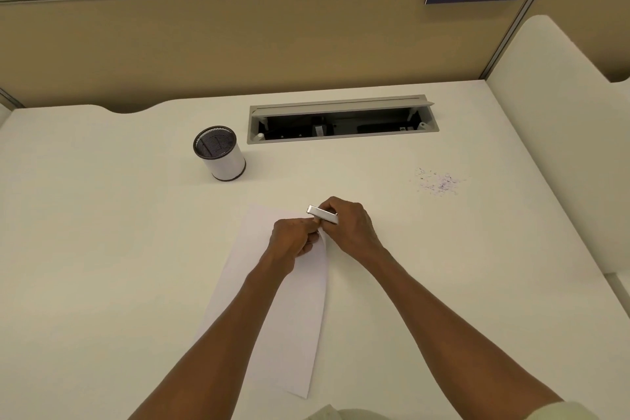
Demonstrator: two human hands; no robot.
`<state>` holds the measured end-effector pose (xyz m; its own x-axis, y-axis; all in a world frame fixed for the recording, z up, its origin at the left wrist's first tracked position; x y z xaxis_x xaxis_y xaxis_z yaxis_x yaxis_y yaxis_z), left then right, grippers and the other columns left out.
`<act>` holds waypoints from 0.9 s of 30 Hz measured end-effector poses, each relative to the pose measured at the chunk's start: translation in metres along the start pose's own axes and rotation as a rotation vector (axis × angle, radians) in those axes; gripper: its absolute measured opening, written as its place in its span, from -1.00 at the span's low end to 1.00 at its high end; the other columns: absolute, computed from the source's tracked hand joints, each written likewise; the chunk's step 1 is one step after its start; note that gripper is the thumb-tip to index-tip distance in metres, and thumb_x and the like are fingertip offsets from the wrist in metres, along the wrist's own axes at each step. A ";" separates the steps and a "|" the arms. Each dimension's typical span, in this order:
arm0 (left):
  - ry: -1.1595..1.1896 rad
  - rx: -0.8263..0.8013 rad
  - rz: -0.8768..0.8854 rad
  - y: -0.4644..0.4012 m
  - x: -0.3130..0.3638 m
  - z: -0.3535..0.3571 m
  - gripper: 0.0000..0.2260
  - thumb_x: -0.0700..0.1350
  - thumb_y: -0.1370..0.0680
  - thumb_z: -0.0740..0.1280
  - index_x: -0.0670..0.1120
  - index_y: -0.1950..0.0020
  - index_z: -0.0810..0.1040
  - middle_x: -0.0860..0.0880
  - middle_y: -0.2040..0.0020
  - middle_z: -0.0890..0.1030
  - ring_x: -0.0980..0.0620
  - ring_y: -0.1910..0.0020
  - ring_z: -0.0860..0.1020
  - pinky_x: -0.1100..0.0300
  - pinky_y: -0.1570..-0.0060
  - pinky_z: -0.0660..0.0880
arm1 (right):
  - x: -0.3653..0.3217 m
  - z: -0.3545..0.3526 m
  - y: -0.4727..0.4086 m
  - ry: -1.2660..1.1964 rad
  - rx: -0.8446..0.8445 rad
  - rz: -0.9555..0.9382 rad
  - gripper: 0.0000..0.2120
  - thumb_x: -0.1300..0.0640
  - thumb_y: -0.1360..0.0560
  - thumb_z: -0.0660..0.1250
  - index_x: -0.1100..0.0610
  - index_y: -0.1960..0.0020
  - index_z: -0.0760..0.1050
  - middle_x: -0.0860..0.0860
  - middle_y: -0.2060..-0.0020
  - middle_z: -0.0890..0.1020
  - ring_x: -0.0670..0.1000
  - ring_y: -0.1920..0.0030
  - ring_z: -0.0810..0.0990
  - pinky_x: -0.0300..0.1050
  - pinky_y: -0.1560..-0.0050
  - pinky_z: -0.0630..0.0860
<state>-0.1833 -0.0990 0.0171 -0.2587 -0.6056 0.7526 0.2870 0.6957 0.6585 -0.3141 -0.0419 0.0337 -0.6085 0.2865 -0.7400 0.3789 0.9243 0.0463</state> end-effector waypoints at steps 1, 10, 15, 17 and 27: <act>-0.003 0.006 -0.006 0.000 0.001 -0.001 -0.89 -0.20 -0.52 0.41 -0.23 0.04 0.67 -0.12 0.20 0.59 -0.04 0.20 0.57 0.13 0.09 0.52 | 0.000 0.000 0.000 0.004 -0.010 -0.004 -0.89 0.12 -0.41 0.36 -0.03 0.07 0.54 -0.15 0.23 0.64 -0.08 0.27 0.54 -0.20 0.29 0.37; 0.083 0.071 -0.091 -0.004 -0.002 0.004 -0.91 -0.17 -0.55 0.44 -0.18 0.12 0.66 -0.06 0.32 0.62 0.05 0.37 0.57 0.13 0.13 0.60 | -0.002 0.010 0.005 -0.093 0.084 0.025 -0.80 0.12 -0.44 0.40 0.04 -0.03 0.48 -0.13 0.25 0.58 -0.12 0.33 0.49 -0.27 0.34 0.33; 0.049 0.175 -0.010 -0.008 -0.003 0.001 -0.82 -0.16 -0.56 0.42 -0.28 0.12 0.63 -0.23 0.18 0.62 -0.11 0.22 0.56 -0.02 0.00 0.64 | 0.008 0.002 0.001 -0.167 0.164 0.200 -0.81 0.22 -0.43 0.35 0.09 -0.04 0.53 -0.07 0.19 0.62 -0.03 0.24 0.56 -0.24 0.29 0.40; 0.063 0.199 0.014 -0.008 -0.001 -0.001 -0.86 -0.17 -0.57 0.41 -0.24 0.13 0.62 -0.19 0.18 0.59 -0.11 0.20 0.53 -0.01 0.02 0.62 | 0.016 -0.003 -0.002 -0.104 0.153 0.228 -0.82 0.22 -0.42 0.34 0.10 -0.02 0.54 -0.02 0.15 0.65 0.05 0.18 0.59 -0.14 0.23 0.46; 0.199 0.166 0.008 -0.002 0.002 -0.010 -0.89 -0.20 -0.57 0.40 -0.19 0.12 0.66 -0.18 0.06 0.66 -0.09 0.12 0.59 0.07 0.01 0.63 | 0.043 -0.027 -0.016 -0.079 0.117 0.335 -0.82 0.23 -0.38 0.41 0.15 0.02 0.61 0.05 0.15 0.67 0.11 0.14 0.61 -0.07 0.15 0.53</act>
<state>-0.1749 -0.1054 0.0169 -0.0659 -0.6527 0.7548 0.1291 0.7445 0.6551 -0.3646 -0.0379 0.0193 -0.3834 0.5440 -0.7464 0.6279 0.7462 0.2213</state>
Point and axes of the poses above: each hand's wrist, its own y-axis away from the middle knuckle, its own z-axis out of the palm, x = y × z, the point moved 2 cm from there along -y, towards the middle knuckle
